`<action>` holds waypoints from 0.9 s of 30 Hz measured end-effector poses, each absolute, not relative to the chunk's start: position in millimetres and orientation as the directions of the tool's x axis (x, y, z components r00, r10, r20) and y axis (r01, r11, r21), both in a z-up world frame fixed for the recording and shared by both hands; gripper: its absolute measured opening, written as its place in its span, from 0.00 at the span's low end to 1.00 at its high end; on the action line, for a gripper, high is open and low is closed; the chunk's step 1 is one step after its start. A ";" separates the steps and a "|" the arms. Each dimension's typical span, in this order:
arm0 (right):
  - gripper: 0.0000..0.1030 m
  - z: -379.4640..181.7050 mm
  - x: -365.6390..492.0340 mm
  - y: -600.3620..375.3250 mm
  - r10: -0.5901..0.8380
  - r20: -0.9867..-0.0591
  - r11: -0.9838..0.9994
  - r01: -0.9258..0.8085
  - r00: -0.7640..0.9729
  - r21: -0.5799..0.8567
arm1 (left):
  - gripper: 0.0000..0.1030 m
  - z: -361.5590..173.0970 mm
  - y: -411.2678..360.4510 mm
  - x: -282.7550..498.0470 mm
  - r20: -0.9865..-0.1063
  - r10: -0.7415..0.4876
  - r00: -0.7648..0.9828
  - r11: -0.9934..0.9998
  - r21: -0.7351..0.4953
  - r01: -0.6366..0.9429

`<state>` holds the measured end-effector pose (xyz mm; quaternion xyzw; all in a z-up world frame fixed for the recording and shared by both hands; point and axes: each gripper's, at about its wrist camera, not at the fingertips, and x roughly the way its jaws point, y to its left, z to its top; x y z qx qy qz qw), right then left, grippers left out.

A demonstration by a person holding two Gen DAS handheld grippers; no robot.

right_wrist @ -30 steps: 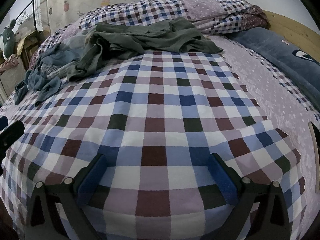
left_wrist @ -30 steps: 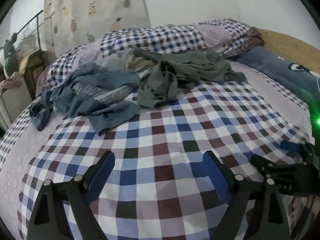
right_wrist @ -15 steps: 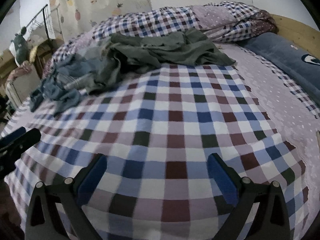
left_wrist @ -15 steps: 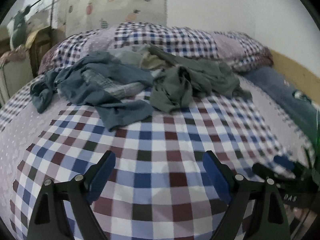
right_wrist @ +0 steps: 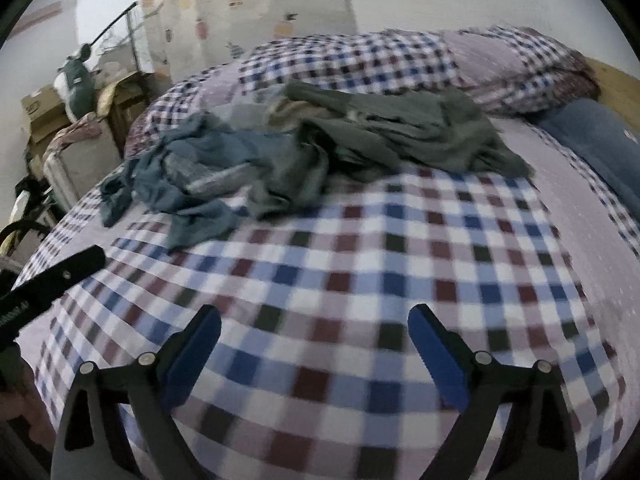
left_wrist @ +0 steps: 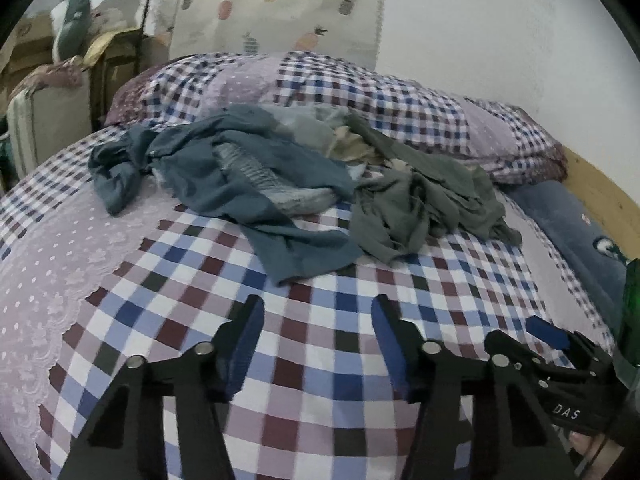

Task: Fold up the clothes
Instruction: 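Move both tools toward the clothes pile near the pillows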

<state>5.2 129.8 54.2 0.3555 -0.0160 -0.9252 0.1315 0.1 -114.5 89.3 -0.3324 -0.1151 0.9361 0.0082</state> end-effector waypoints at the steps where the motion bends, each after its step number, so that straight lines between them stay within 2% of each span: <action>1: 0.91 57.6 1.7 121.4 -0.266 -0.651 -0.961 0.251 -0.711 0.119 | 0.44 90.0 -120.4 -0.7 -0.620 0.088 -0.780 -0.970 -0.233 0.076; 3: 0.86 64.9 -6.8 103.7 -0.295 -0.649 -0.949 0.295 -0.702 0.113 | 0.41 91.4 -134.2 -2.4 -0.618 0.080 -0.782 -0.960 -0.259 0.106; 7: 0.66 74.1 -25.8 70.0 -0.340 -0.649 -0.926 0.363 -0.681 0.104 | 0.41 91.8 -160.6 -4.0 -0.619 0.065 -0.783 -0.940 -0.302 0.160; 8: 0.63 75.7 -30.4 62.1 -0.347 -0.649 -0.921 0.377 -0.677 0.100 | 0.41 91.5 -168.5 -4.1 -0.619 0.062 -0.783 -0.932 -0.318 0.177; 10: 0.63 76.6 -42.9 44.9 -0.367 -0.655 -0.908 0.406 -0.661 0.100 | 0.42 90.6 -183.3 -2.5 -0.618 0.044 -0.785 -0.914 -0.343 0.219; 12: 0.63 73.9 -55.8 29.8 -0.378 -0.664 -0.899 0.428 -0.645 0.096 | 0.52 89.5 -196.6 -0.6 -0.617 0.026 -0.787 -0.896 -0.364 0.255; 14: 0.63 67.9 -69.3 16.6 -0.372 -0.679 -0.894 0.442 -0.633 0.077 | 0.67 88.3 -205.4 0.7 -0.615 0.027 -0.788 -0.883 -0.385 0.270; 16: 0.63 61.9 -80.6 5.5 -0.363 -0.693 -0.888 0.456 -0.622 0.056 | 0.72 87.1 -212.5 1.1 -0.614 0.029 -0.789 -0.873 -0.400 0.279; 21: 0.63 45.2 -105.7 -15.5 -0.359 -0.722 -0.870 0.492 -0.591 0.029 | 0.80 80.3 -223.7 -2.1 -0.627 0.063 -0.776 -0.849 -0.443 0.289; 27: 0.63 28.6 -128.8 -32.8 -0.336 -0.751 -0.863 0.505 -0.569 0.003 | 0.81 65.7 -230.7 -8.4 -0.662 0.123 -0.739 -0.817 -0.490 0.304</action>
